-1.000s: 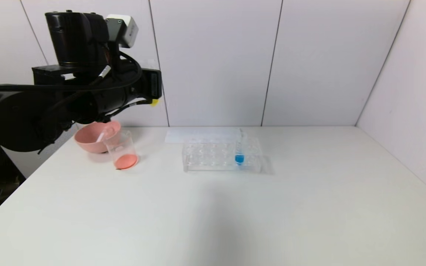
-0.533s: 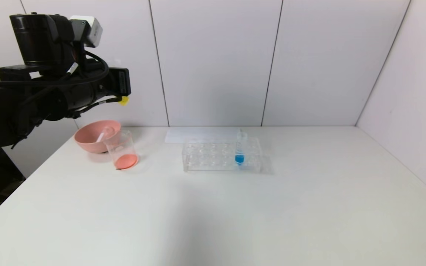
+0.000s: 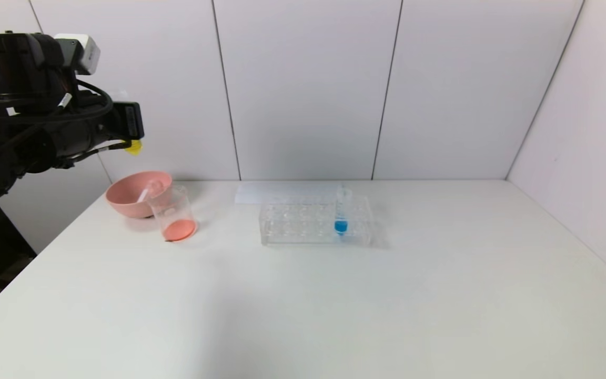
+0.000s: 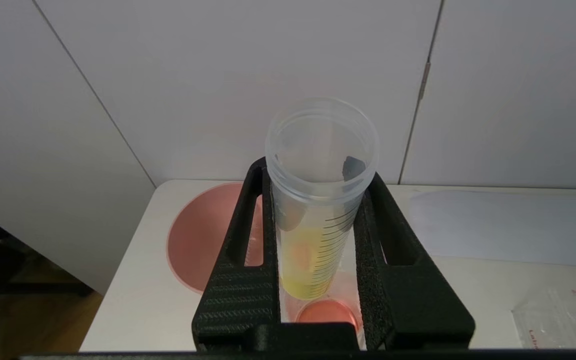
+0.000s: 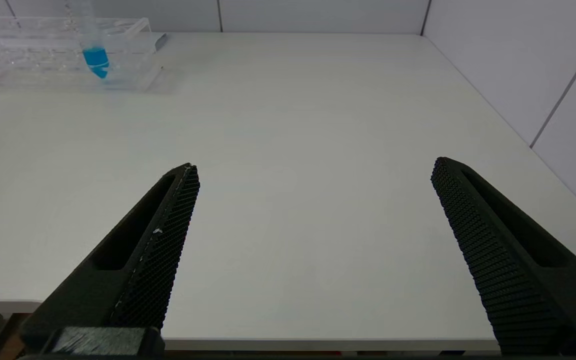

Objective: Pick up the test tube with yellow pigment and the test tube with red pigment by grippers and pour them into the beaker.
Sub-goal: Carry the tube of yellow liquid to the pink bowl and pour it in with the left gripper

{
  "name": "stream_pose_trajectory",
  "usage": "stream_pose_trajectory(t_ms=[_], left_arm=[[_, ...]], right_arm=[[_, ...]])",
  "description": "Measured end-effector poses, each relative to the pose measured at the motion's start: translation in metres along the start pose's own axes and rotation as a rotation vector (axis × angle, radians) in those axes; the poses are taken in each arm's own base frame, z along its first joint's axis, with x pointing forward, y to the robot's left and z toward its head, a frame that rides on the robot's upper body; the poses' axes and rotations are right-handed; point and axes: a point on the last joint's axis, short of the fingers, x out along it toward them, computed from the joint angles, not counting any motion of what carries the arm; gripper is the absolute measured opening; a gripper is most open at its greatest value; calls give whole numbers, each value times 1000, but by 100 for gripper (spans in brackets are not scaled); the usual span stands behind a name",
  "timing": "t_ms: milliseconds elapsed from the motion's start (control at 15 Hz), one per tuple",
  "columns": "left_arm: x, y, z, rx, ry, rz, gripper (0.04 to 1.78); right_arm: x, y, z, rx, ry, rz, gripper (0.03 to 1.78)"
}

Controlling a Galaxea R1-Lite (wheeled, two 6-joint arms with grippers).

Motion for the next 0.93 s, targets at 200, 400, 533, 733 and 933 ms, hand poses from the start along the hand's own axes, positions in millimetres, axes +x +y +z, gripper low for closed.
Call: stream_pose_trajectory(t_ms=[200,400,533,733,933], left_arm=[[6,22,-5,-1,15,33,44],[12,42,-12,6,34,94,44],[17,53,-18,11,50,128,44],[25,63,-27,17,78,160,44],[36,67,-41,29,122,170,44]], right_arm=[[0,0,0,0,0,0,170],[0,0,0,0,0,0,170],[0,0,0,0,0,0,170],[0,0,0,0,0,0,170],[0,0,0,0,0,0,170]])
